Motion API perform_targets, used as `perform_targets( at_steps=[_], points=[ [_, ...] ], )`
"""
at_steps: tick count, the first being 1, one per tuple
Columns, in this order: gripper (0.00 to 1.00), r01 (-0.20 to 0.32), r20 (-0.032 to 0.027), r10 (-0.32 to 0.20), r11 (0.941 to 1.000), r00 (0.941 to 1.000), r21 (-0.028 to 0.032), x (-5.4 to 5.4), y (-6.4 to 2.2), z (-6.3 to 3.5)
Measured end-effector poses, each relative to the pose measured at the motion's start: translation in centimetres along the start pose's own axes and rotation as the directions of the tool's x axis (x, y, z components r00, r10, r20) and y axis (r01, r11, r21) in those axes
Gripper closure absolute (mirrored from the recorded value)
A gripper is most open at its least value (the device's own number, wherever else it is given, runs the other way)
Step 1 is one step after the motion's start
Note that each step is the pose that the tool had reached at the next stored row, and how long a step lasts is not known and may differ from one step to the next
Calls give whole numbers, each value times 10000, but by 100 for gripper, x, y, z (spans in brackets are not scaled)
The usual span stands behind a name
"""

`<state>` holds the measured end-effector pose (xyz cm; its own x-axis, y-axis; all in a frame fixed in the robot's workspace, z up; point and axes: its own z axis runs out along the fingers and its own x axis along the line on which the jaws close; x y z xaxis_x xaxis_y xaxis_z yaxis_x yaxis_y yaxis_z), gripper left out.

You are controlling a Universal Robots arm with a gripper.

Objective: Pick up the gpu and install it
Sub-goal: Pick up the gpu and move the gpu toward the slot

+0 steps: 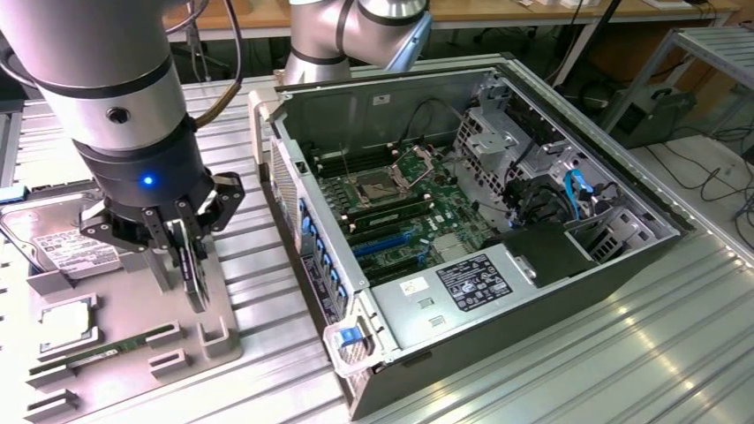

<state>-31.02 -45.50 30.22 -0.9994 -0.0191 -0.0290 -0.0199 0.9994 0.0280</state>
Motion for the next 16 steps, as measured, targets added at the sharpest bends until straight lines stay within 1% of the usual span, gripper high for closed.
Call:
perform_targets(
  at_steps=[16],
  points=[
    [73,1,2,-1,10000,10000,-2,-3,1,-30]
  ],
)
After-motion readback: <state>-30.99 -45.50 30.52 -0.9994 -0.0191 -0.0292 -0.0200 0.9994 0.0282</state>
